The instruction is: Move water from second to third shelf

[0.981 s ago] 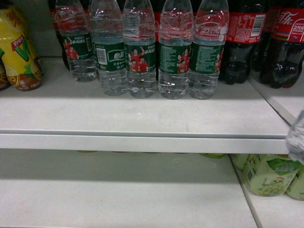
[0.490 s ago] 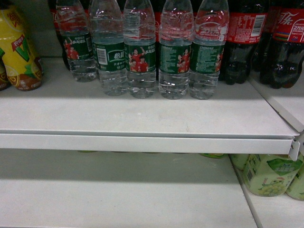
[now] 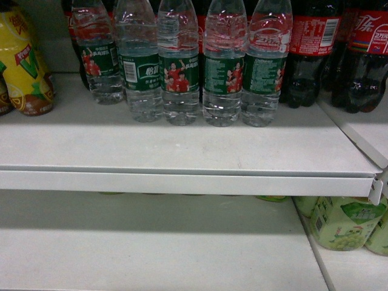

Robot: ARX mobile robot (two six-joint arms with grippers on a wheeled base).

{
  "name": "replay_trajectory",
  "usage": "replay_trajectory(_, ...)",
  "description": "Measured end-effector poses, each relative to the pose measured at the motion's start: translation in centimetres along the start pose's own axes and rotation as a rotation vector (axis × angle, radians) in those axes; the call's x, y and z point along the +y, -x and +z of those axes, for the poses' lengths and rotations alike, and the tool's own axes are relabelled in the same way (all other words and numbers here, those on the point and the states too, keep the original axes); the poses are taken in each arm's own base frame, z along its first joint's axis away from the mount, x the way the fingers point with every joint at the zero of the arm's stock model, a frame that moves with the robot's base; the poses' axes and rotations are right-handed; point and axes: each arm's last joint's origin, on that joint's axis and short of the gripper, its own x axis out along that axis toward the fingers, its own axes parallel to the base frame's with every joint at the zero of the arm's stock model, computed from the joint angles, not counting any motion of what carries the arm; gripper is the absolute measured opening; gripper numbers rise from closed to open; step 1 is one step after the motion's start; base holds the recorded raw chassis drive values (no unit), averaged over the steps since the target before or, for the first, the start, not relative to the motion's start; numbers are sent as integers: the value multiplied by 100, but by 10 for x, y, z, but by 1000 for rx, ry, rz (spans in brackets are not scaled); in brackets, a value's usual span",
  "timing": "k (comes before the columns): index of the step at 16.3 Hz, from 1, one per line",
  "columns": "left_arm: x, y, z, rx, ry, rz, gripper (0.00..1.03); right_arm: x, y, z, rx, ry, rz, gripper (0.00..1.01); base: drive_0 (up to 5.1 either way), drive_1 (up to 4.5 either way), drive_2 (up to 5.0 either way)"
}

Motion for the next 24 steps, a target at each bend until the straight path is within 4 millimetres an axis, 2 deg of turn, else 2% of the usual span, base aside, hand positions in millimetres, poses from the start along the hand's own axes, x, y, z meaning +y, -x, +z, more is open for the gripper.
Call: replay_trajectory(24, 0, 0, 0, -4, 0, 1, 98, 0, 0, -1, 1, -17, 0, 43, 0, 0, 0)
